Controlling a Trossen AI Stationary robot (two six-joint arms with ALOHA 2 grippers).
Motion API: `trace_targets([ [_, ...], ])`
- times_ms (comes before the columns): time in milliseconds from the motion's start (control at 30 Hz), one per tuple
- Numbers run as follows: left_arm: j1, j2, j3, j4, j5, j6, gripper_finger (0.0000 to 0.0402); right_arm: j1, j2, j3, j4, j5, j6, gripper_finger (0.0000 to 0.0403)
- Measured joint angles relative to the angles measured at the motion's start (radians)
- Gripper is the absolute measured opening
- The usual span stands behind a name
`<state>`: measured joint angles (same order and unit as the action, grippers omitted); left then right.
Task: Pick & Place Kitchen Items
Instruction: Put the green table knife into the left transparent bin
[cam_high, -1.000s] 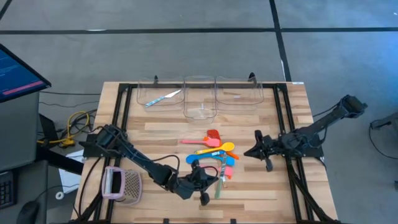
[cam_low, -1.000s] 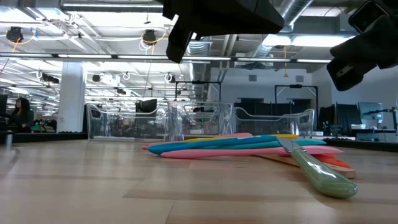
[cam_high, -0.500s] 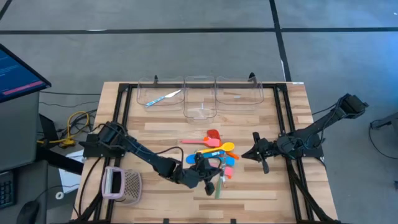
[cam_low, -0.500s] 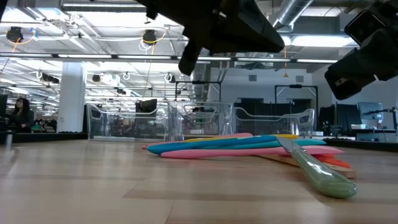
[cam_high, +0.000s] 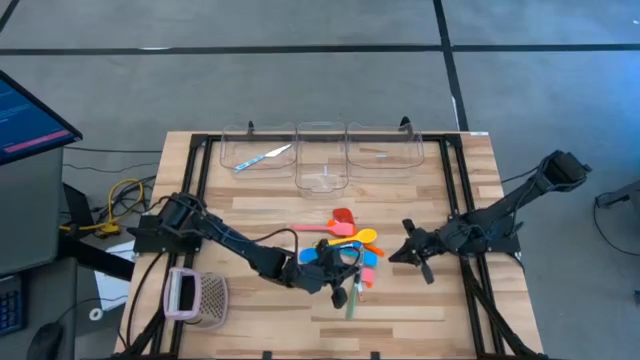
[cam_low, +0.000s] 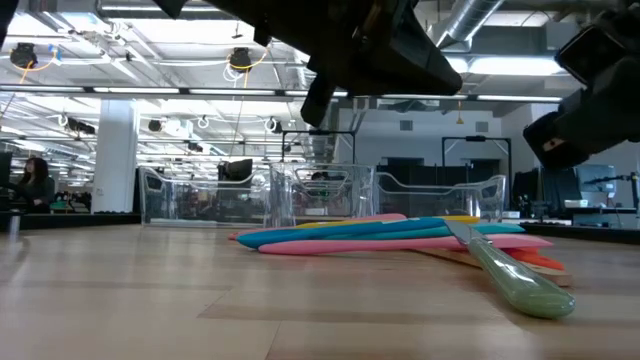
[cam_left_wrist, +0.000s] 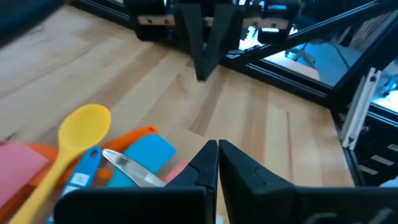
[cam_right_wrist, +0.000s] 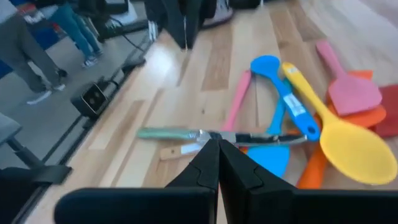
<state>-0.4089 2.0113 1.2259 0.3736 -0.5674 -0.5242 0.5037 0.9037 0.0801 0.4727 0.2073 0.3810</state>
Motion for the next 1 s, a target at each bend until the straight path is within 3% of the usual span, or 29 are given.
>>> trace_targets([
  [200,0.026,0.0,0.0,-0.089,0.007,-0.002,0.0002,0.0,0.162,0.096,-0.001,0.0,-0.016,0.0],
  [333,0.049,-0.016,-0.002,-0.224,0.088,-0.009,0.0002,-0.011,0.292,0.183,-0.034,-0.001,-0.039,0.0],
  [567,0.069,-0.164,-0.009,-0.508,0.105,0.024,0.0002,-0.063,0.473,0.335,-0.144,0.001,-0.005,0.0],
  [800,0.054,-0.357,-0.171,-0.515,0.094,0.052,0.0002,-0.066,0.569,0.511,-0.319,0.005,0.001,0.0],
  [1000,0.043,-0.51,-0.37,-0.512,0.087,0.048,0.0002,-0.051,0.662,0.674,-0.525,-0.003,-0.209,0.0],
])
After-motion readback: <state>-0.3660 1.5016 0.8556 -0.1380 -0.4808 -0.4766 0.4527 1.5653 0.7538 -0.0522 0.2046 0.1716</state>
